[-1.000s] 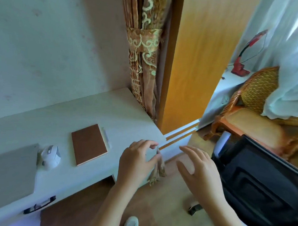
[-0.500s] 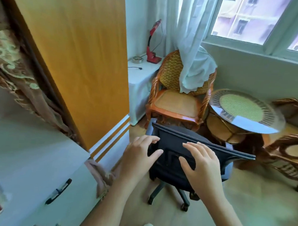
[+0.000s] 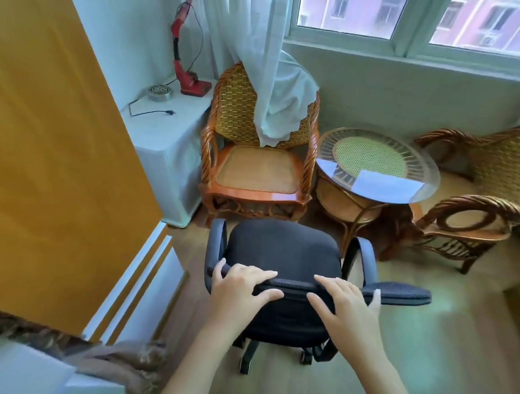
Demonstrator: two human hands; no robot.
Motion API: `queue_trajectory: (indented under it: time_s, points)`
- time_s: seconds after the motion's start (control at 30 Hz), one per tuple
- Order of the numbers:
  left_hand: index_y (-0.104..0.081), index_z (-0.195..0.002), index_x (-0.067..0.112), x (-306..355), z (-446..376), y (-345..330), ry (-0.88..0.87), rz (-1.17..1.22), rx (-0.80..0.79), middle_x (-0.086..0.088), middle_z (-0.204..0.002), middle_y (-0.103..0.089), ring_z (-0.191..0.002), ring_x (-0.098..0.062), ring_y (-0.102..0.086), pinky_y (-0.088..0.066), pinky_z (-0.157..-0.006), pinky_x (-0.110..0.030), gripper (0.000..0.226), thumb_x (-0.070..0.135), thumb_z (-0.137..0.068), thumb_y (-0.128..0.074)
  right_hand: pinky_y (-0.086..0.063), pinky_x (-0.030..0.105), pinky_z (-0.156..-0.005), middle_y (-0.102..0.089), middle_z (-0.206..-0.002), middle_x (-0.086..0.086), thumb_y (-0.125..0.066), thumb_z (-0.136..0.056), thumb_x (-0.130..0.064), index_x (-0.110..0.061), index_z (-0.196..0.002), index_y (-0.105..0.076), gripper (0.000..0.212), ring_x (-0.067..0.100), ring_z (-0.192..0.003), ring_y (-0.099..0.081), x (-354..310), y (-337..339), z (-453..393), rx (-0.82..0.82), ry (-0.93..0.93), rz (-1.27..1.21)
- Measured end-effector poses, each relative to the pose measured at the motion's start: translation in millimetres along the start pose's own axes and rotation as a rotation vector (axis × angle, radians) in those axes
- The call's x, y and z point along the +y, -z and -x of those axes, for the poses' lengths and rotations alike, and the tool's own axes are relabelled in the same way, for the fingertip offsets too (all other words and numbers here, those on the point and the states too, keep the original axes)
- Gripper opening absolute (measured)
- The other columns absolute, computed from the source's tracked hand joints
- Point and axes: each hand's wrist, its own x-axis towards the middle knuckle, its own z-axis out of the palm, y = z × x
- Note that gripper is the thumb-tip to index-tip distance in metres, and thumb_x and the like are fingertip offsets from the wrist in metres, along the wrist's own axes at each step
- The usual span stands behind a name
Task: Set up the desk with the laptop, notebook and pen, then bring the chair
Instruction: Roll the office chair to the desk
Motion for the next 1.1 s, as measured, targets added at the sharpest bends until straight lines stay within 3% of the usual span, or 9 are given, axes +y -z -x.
queue_trajectory:
  time_s: [0.2,0.5,0.67,0.8,0.97,1.1]
  points:
    - [-0.061,-0.111,0.049,-2,16,-7,0.035,-0.028,0.025,0.025,-0.104,-0.061,-0.108,0.006,-0.044,-0.008,-0.111,-0.030,0.040,0.069,-0.078,-0.051,-0.004,0.054,-0.113,-0.060,-0.117,-0.021,-0.058,-0.086,-0.047,-0.040,-0.117,-0.061,0.032,0.003,-0.118,-0.049,6,-8,15,0.014,0.001,-0.047]
    - [-0.065,-0.106,0.045,9,83,-6,0.099,0.002,0.079,0.023,-0.100,-0.064,-0.103,0.004,-0.046,-0.003,-0.115,-0.038,0.035,0.063,-0.077,-0.059,-0.010,0.065,-0.107,-0.064,-0.108,-0.022,-0.061,-0.085,-0.045,-0.036,-0.113,-0.065,0.030,0.009,-0.109,-0.053,14,-4,63,-0.041,0.136,-0.027]
    - [-0.067,-0.103,0.043,16,147,-10,0.128,0.013,0.131,0.024,-0.097,-0.064,-0.099,0.007,-0.046,0.003,-0.113,-0.037,0.059,0.078,-0.066,-0.038,-0.019,0.071,-0.099,-0.066,-0.100,-0.022,-0.067,-0.081,-0.044,-0.036,-0.106,-0.068,0.026,0.012,-0.098,-0.058,28,-6,111,-0.071,0.242,-0.025]
    - [-0.069,-0.101,0.040,30,192,-14,0.200,0.037,0.184,0.024,-0.099,-0.064,-0.101,0.007,-0.045,0.005,-0.115,-0.040,0.040,0.066,-0.072,-0.060,-0.032,0.073,-0.088,-0.068,-0.091,-0.020,-0.076,-0.075,-0.033,-0.035,-0.103,-0.069,0.029,0.016,-0.086,-0.063,40,-9,148,-0.052,0.348,0.022]
    - [-0.069,-0.100,0.040,53,227,-21,0.259,0.066,0.199,0.020,-0.100,-0.065,-0.105,0.002,-0.046,0.011,-0.114,-0.037,0.028,0.055,-0.077,-0.066,-0.022,0.065,-0.101,-0.064,-0.112,-0.020,-0.057,-0.089,-0.038,-0.036,-0.117,-0.062,0.028,0.015,-0.109,-0.055,55,6,171,-0.138,0.379,0.022]
    - [-0.068,-0.100,0.039,63,259,-22,0.314,0.051,0.216,0.020,-0.104,-0.065,-0.109,0.001,-0.045,0.009,-0.115,-0.040,0.027,0.054,-0.078,-0.065,-0.032,0.052,-0.103,-0.068,-0.110,-0.012,-0.061,-0.088,-0.032,-0.028,-0.115,-0.064,0.028,0.018,-0.107,-0.060,60,4,199,-0.110,0.446,0.023]
